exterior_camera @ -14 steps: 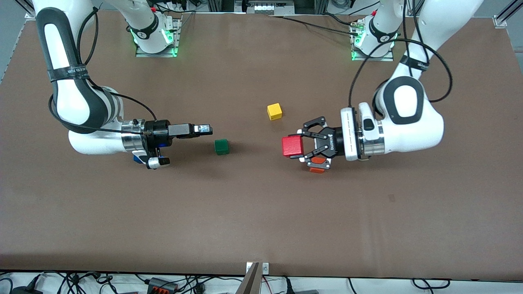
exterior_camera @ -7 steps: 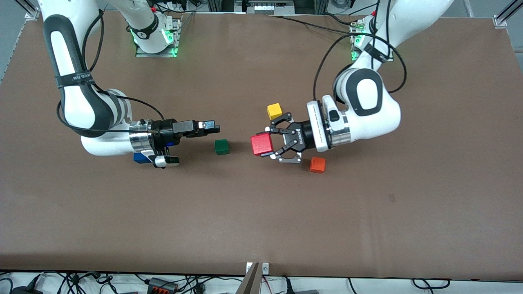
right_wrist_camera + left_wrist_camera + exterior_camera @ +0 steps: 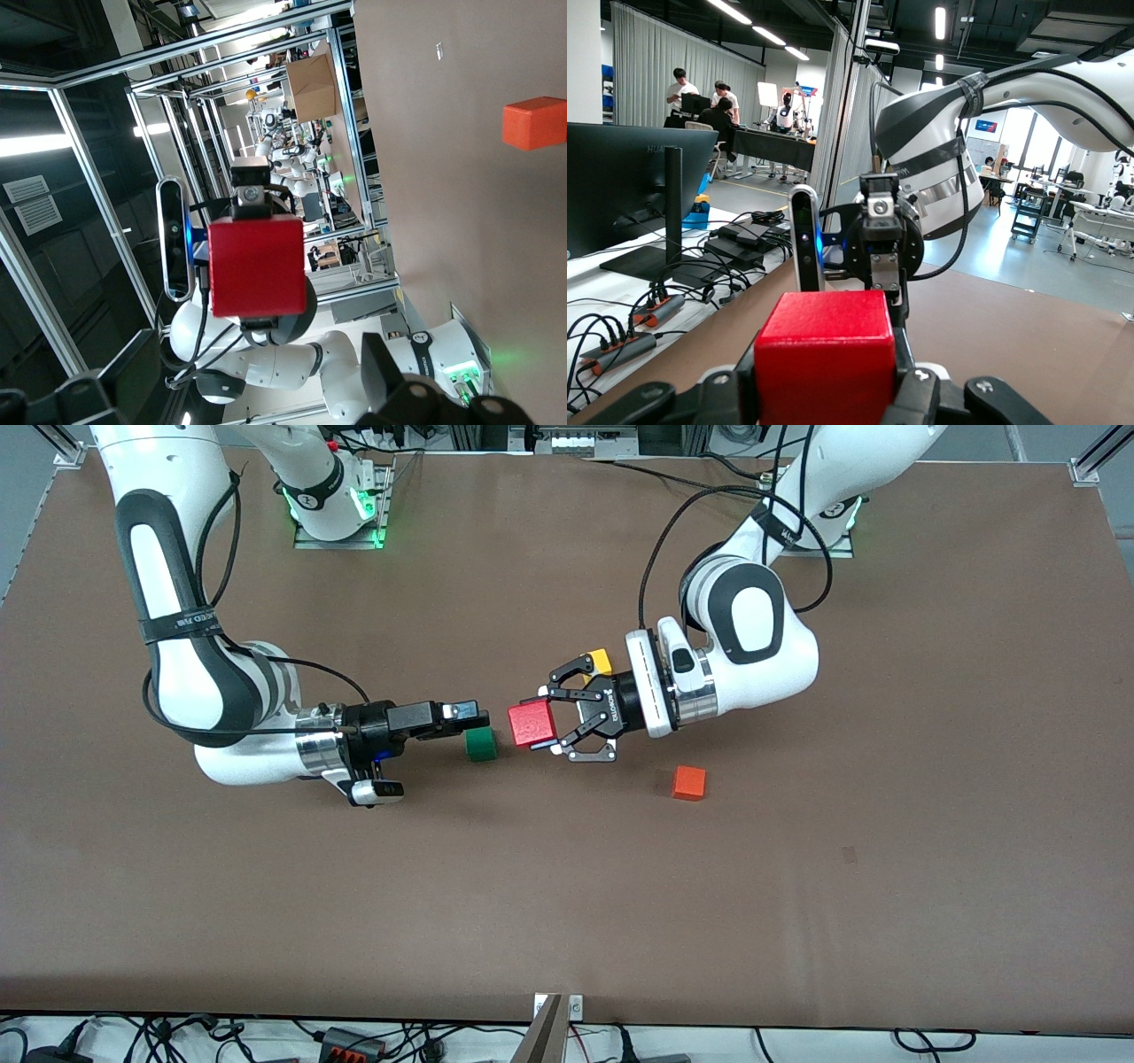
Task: Pass red block to right arm, stack on blue
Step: 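Close the right gripper on the red cube and open the left gripper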
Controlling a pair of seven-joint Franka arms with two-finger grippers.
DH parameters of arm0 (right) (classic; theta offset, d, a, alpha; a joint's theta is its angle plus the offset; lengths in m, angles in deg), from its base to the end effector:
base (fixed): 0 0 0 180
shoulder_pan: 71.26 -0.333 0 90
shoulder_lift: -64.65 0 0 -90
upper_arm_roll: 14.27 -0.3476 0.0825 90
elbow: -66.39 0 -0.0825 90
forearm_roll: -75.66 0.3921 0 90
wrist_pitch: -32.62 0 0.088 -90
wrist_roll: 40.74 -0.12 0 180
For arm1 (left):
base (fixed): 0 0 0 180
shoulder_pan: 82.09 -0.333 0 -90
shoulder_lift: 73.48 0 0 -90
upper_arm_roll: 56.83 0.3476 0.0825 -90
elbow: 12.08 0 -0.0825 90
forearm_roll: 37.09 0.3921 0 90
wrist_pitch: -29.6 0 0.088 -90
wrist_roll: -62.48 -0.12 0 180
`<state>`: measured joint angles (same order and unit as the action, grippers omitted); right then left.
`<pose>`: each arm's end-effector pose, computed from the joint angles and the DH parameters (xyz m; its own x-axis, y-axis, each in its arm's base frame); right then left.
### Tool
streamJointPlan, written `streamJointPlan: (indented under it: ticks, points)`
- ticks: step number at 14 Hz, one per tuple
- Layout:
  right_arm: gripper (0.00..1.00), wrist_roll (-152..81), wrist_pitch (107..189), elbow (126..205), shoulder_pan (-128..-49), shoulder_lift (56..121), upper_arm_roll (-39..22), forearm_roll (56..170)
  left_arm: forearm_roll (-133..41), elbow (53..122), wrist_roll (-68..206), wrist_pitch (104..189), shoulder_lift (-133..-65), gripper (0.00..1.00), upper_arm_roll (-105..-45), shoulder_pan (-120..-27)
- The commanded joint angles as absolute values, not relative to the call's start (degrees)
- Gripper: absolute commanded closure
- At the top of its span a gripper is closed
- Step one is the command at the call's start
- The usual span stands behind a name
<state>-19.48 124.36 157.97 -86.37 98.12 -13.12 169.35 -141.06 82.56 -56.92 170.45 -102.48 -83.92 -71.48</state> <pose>0.6580 0.2870 0.3722 0.9532 0.1844 -0.2395 -0.2398 -0.0210 -0.9706 0.6090 -0.4118 0.4027 0.2099 -0.0754 0.9748 -0.9485 -0.2578 0.1843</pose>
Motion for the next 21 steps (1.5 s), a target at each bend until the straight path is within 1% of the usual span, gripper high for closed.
streamJointPlan:
  ticks: [1, 3, 5, 9, 10, 13, 14, 15, 16, 17, 18, 20, 21]
  points:
    - [0.0, -21.4, 124.5, 154.5, -88.0, 101.2, -12.9, 171.1, -144.7, 82.5, -63.2, 174.3, -102.4, 0.9, -84.3, -70.1]
    - [0.0, -21.3, 124.6, 154.5, -89.5, 101.7, -12.9, 174.2, -145.1, 82.3, -63.2, 174.3, -102.6, 0.9, -84.3, -69.9]
    - [0.0, -21.4, 125.1, 154.5, -90.1, 102.2, -12.9, 174.7, -145.1, 82.1, -63.2, 174.3, -102.7, 0.9, -84.3, -69.8]
    - [0.13, -21.5, 125.2, 154.5, -90.2, 102.3, -12.9, 174.8, -145.1, 82.0, -63.2, 174.4, -102.7, 0.91, -84.2, -69.6]
    - [0.19, -21.5, 125.1, 154.5, -90.3, 102.2, -12.9, 174.8, -145.1, 82.0, -63.2, 174.3, -102.7, 0.9, -84.2, -69.6]
    - [0.27, -21.5, 125.2, 154.4, -90.4, 102.2, -12.9, 174.8, -145.1, 82.0, -63.2, 174.3, -102.7, 0.91, -84.3, -69.7]
    - [0.32, -21.5, 125.3, 154.0, -90.4, 102.2, -12.8, 174.8, -145.1, 82.0, -63.2, 174.3, -102.7, 0.91, -84.2, -69.7]
    - [0.6, -21.5, 125.3, 154.0, -90.4, 102.2, -12.8, 174.8, -145.1, 82.0, -63.2, 174.3, -102.7, 0.91, -84.3, -69.7]
    - [0.81, -21.1, 125.2, 154.0, -90.4, 102.2, -12.8, 174.7, -145.1, 82.0, -63.2, 174.3, -102.7, 0.91, -84.3, -69.7]
    - [0.94, -21.2, 125.1, 153.9, -90.3, 102.2, -12.8, 174.7, -145.0, 82.0, -63.2, 174.3, -102.7, 0.91, -84.2, -69.7]
    - [1.0, -21.3, 125.2, 153.8, -90.3, 102.1, -12.8, 174.7, -145.0, 82.0, -63.3, 174.4, -102.7, 0.93, -84.2, -69.8]
    - [1.0, -21.4, 125.1, 153.0, -90.2, 102.2, -12.7, 174.7, -144.9, 82.0, -63.3, 174.4, -102.7, 0.93, -84.2, -69.8]
    - [1.0, -21.3, 125.0, 153.0, -90.2, 102.2, -12.7, 174.6, -145.0, 82.0, -63.2, 174.3, -102.7, 0.9, -84.2, -69.8]
